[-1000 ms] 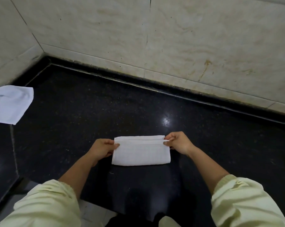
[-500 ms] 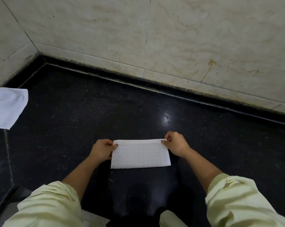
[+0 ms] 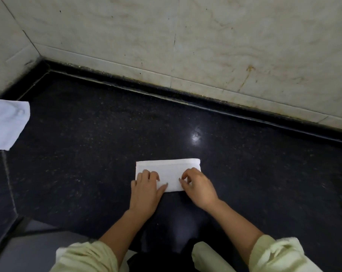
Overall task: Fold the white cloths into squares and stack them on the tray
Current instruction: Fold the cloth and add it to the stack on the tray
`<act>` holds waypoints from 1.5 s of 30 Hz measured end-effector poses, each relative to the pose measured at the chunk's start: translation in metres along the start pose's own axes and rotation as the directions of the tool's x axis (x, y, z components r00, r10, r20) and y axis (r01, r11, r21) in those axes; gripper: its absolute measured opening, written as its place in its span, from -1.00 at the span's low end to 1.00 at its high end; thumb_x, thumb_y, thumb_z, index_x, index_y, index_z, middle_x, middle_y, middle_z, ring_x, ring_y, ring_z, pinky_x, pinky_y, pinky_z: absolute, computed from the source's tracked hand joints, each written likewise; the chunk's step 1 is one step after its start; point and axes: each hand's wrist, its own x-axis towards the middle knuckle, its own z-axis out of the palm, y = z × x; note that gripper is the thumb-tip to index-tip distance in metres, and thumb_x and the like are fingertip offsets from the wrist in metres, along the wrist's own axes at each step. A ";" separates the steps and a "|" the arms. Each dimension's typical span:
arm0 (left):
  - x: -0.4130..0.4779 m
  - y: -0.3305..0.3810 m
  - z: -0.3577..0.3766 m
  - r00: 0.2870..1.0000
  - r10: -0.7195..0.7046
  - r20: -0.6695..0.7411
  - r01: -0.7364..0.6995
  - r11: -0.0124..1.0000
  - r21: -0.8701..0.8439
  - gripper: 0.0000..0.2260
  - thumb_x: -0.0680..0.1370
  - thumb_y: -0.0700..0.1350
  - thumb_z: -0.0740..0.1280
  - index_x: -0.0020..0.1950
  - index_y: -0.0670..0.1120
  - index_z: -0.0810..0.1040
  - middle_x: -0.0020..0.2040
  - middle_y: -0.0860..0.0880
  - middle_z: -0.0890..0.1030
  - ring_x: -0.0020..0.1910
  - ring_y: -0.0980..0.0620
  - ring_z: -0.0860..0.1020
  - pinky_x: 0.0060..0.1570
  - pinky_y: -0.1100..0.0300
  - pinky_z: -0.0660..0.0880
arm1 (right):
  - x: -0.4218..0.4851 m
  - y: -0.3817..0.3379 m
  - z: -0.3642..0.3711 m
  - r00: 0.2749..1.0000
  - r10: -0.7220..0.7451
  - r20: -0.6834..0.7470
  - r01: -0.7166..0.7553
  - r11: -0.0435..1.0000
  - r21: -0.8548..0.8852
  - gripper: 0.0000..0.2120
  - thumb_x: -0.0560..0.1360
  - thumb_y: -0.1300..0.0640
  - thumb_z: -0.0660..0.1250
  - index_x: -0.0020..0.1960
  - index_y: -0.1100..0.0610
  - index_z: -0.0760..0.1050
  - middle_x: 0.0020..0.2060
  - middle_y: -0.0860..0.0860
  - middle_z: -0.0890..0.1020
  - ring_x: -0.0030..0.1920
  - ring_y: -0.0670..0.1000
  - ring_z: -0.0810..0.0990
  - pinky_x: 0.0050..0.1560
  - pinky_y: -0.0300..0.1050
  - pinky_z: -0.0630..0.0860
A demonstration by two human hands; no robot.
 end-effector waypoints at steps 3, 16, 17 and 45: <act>-0.003 -0.006 0.006 0.994 -0.071 0.085 0.070 0.997 0.008 -0.67 0.52 0.23 0.26 0.12 0.02 0.43 0.08 0.04 0.41 0.10 0.03 0.41 0.00 0.15 0.21 | -0.003 0.005 0.009 0.999 0.037 0.034 -0.036 0.999 -0.020 -0.85 0.58 0.00 0.24 -0.03 0.08 0.48 -0.11 -0.06 0.52 -0.15 -0.06 0.48 -0.20 -0.20 0.41; -0.013 -0.053 -0.017 0.975 -0.131 0.177 0.182 0.932 -0.312 -0.75 0.45 0.10 0.44 0.04 0.13 0.47 -0.01 0.13 0.40 -0.11 0.18 0.46 0.04 0.15 0.30 | -0.007 0.025 -0.007 0.936 0.349 -0.043 -0.339 0.929 0.146 -0.83 0.46 0.05 0.41 -0.09 0.10 0.46 -0.12 -0.02 0.55 -0.09 0.01 0.56 -0.10 -0.09 0.51; -0.013 -0.054 -0.018 0.974 -0.134 0.184 0.189 0.925 -0.329 -0.76 0.44 0.09 0.46 0.03 0.14 0.47 -0.03 0.15 0.40 -0.13 0.19 0.46 0.04 0.15 0.30 | -0.006 0.023 -0.008 0.937 0.344 -0.060 -0.337 0.936 0.105 -0.80 0.46 0.05 0.41 -0.02 0.11 0.45 -0.06 -0.03 0.51 -0.05 0.01 0.54 -0.08 -0.08 0.51; -0.002 -0.065 -0.020 0.949 -0.214 0.232 0.315 0.682 -0.660 -0.66 0.35 -0.25 0.55 0.05 -0.08 0.56 -0.15 -0.09 0.51 -0.31 0.09 0.42 -0.24 0.32 0.46 | 0.014 0.004 -0.024 0.742 0.603 0.293 -0.564 0.327 0.758 -0.76 0.39 0.23 0.41 0.03 0.27 0.53 -0.17 0.12 0.56 -0.23 0.04 0.49 -0.32 -0.11 0.37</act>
